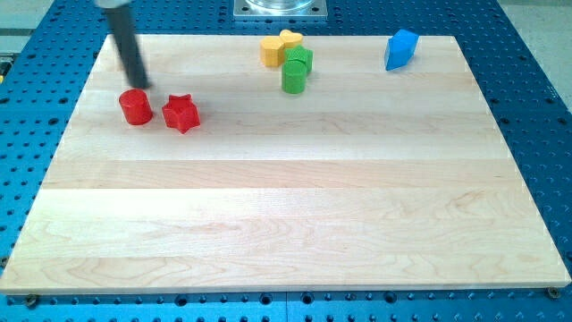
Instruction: Push the red blocks towards the top right
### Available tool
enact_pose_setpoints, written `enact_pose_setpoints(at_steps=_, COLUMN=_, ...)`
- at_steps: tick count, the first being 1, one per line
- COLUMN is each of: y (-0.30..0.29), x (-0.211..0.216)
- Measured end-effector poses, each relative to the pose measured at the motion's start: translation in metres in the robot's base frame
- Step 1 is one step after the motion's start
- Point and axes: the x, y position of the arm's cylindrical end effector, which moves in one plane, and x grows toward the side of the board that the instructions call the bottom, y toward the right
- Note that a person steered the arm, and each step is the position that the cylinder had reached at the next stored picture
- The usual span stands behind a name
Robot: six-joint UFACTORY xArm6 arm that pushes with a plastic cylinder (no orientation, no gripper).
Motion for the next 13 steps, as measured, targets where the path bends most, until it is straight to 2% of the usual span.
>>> enact_pose_setpoints(at_steps=1, y=-0.020, x=0.066)
enact_pose_setpoints(at_steps=2, y=0.080, x=0.077)
enact_pose_setpoints(at_steps=3, y=0.074, x=0.077)
enact_pose_setpoints(at_steps=4, y=0.104, x=0.058)
enact_pose_setpoints(at_steps=5, y=0.214, x=0.068)
enact_pose_setpoints(at_steps=6, y=0.252, x=0.078)
enact_pose_setpoints(at_steps=7, y=0.282, x=0.137)
enact_pose_setpoints(at_steps=8, y=0.339, x=0.075)
enact_pose_setpoints(at_steps=9, y=0.390, x=-0.006)
enact_pose_setpoints(at_steps=10, y=0.363, x=0.023)
enact_pose_setpoints(at_steps=11, y=0.270, x=0.079)
enact_pose_setpoints(at_steps=12, y=0.106, x=0.103)
enact_pose_setpoints(at_steps=13, y=0.056, x=0.033)
